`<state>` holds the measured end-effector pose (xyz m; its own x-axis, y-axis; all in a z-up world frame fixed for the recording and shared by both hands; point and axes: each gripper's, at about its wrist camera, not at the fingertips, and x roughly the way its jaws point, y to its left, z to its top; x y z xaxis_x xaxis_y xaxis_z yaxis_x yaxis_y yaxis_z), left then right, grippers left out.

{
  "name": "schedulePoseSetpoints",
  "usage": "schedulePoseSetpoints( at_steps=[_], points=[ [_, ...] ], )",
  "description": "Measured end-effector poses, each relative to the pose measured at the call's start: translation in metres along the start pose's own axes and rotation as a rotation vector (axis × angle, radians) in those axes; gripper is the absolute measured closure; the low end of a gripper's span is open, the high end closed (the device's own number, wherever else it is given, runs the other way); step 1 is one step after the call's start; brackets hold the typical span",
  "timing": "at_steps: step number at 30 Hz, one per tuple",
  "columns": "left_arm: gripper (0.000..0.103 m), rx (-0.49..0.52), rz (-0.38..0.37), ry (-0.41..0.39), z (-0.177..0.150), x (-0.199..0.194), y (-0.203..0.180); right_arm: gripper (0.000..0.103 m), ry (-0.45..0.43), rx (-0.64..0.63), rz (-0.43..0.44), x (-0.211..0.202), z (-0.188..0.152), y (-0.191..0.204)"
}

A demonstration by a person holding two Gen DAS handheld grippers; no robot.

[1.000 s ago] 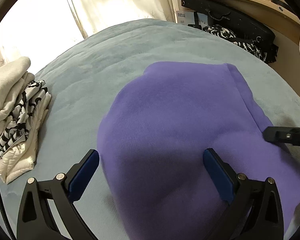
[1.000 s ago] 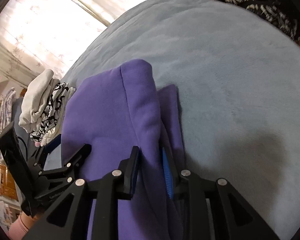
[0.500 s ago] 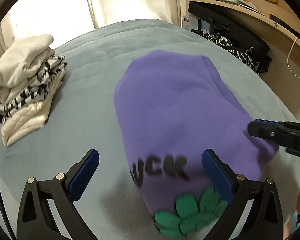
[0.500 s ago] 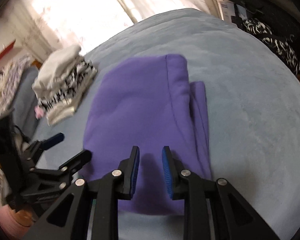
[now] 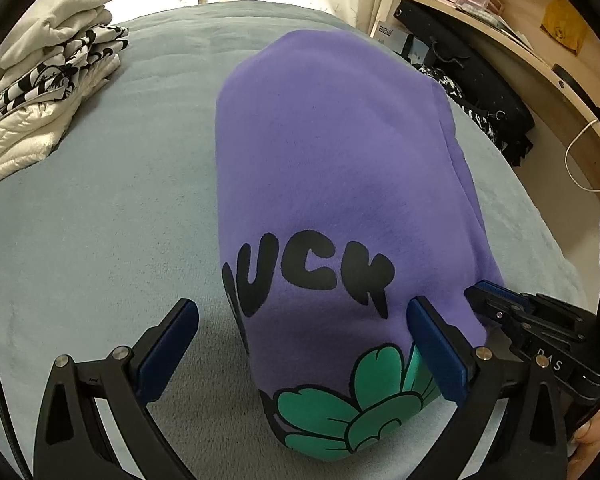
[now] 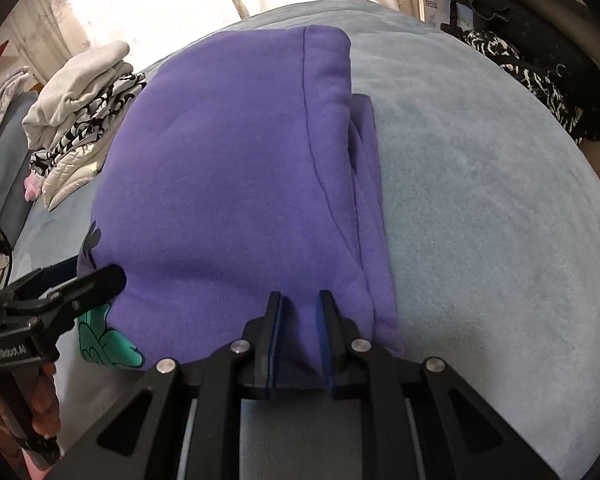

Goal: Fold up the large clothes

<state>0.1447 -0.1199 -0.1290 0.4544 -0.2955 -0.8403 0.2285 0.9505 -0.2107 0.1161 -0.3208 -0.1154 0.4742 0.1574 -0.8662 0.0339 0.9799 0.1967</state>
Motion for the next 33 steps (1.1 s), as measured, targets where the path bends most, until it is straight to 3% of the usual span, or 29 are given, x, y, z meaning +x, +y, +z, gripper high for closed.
schedulePoseSetpoints(
  at_steps=[14,17,19,22,26,33],
  points=[
    [0.001,-0.063,-0.005,0.004,-0.001,-0.007,0.003,0.088,-0.036,0.011,0.008,-0.003,-0.003,-0.001],
    [0.001,-0.06,0.017,0.021,0.007,-0.014,0.002,0.086,-0.017,-0.004,0.017,-0.007,0.002,0.002],
    [0.001,-0.035,0.055,-0.008,0.016,-0.025,-0.001,0.085,0.002,-0.019,0.019,-0.01,0.008,0.003],
    [0.001,-0.012,0.077,-0.071,0.035,-0.039,0.0,0.085,0.015,-0.026,0.036,-0.02,0.021,0.005],
    [0.001,-0.047,0.093,-0.106,0.067,-0.043,0.014,0.085,-0.033,-0.037,0.053,-0.034,0.05,0.007],
    [0.001,-0.042,0.125,-0.101,0.12,-0.006,0.021,0.085,-0.109,0.016,0.075,-0.022,0.124,0.003]
  ],
)
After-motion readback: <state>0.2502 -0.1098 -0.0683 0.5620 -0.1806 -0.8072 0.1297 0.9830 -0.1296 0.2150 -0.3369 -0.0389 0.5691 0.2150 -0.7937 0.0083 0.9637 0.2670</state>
